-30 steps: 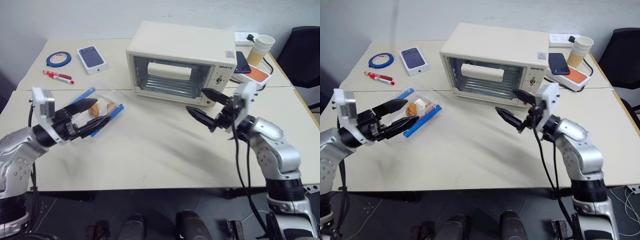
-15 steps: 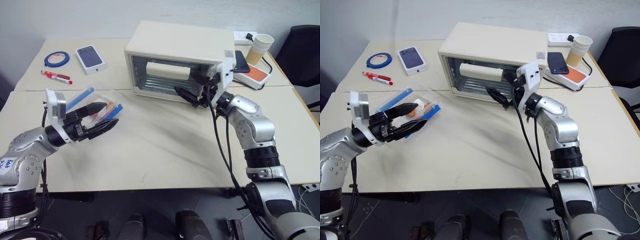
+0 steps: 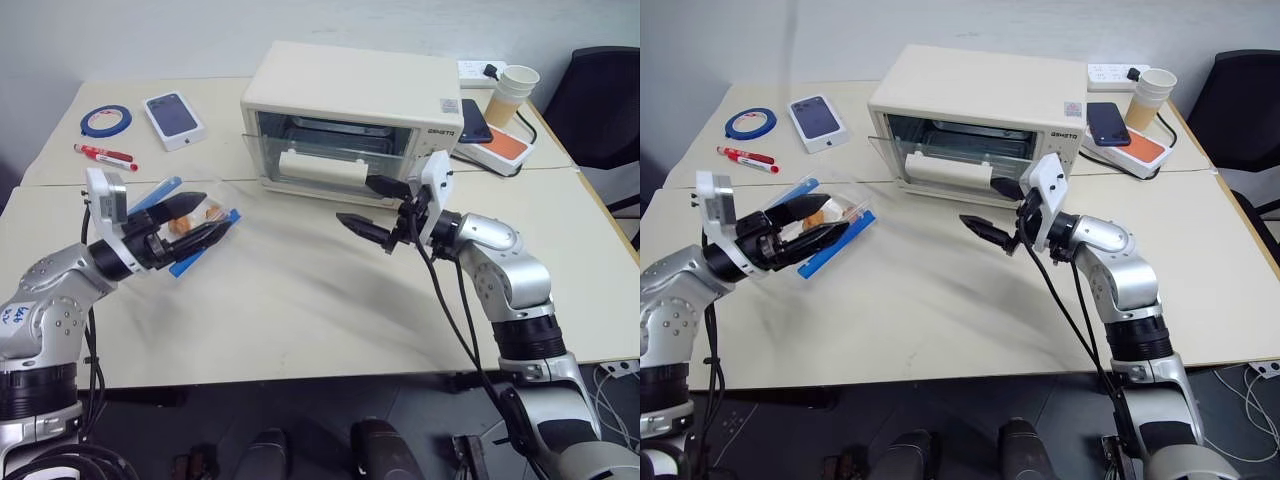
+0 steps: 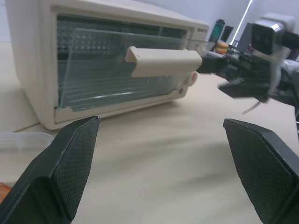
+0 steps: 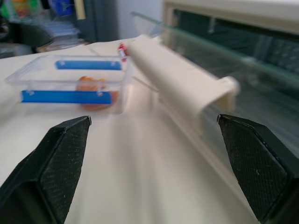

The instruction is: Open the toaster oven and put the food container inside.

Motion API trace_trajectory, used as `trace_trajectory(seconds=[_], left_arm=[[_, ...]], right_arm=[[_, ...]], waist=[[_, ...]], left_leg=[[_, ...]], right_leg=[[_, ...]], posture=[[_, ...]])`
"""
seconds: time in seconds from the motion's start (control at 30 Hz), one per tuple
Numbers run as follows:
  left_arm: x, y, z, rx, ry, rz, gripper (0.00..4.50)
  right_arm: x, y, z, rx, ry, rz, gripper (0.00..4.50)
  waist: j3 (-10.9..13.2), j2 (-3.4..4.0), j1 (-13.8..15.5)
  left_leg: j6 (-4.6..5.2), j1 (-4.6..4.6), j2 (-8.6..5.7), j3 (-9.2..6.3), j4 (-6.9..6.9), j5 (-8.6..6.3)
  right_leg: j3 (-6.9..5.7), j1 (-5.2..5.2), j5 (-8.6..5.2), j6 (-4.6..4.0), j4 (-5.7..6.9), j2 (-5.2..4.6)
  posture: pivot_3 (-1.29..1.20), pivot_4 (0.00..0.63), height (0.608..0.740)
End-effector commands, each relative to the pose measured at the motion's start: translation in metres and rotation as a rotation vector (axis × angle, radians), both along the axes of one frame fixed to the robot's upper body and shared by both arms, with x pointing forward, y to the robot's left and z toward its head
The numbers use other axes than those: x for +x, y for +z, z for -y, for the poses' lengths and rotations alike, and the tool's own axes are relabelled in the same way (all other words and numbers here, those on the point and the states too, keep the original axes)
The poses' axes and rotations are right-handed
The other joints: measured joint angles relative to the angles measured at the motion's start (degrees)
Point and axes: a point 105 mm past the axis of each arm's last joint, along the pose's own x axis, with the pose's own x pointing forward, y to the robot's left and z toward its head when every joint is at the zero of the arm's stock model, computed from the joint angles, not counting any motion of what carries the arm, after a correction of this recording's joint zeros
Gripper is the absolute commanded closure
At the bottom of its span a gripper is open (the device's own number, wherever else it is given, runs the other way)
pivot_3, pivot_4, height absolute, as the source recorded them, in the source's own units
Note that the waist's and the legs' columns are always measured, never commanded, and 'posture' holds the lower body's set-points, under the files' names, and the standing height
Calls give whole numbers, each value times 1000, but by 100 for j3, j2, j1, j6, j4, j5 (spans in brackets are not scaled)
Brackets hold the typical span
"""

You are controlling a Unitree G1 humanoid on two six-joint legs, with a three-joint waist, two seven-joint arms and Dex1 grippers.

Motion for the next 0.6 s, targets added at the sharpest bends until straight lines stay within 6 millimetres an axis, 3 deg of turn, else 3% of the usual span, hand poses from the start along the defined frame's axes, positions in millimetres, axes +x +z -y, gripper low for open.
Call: trace_trajectory(seconds=[0.03,0.13,0.23,0.5,0.6], left_arm=[[12,20,-16,-4,59,84,715],[31,30,-25,-22,103,122,1473],[51,35,-21,-15,117,150,2264],[95,36,27,34,56,193,4337],[106,38,40,39,77,211,4432]], right_arm=[[-14,6,-7,-26,59,63,0],[-16,4,-9,-30,67,60,0],[-17,3,-11,-30,68,62,0],[-19,-1,-12,-49,71,71,0],[-21,-3,-13,-55,70,73,0]], waist=[[0,0,14],[0,0,14],[0,0,15],[1,-3,-6],[1,-4,-7]], left_leg=[[0,0,-2,-1,0,0],[0,-2,-5,-2,3,0],[0,-4,-7,-3,8,0],[1,-14,-14,0,22,0],[1,-23,-14,4,22,0]], right_leg=[[-3,1,0,0,0,0],[-6,0,0,0,0,-1],[-13,-1,0,1,11,1],[-84,-8,2,3,14,-2],[-93,-22,2,3,26,-4]], posture=[[0,150,740],[0,150,740],[0,150,740],[0,150,740],[0,150,740]])
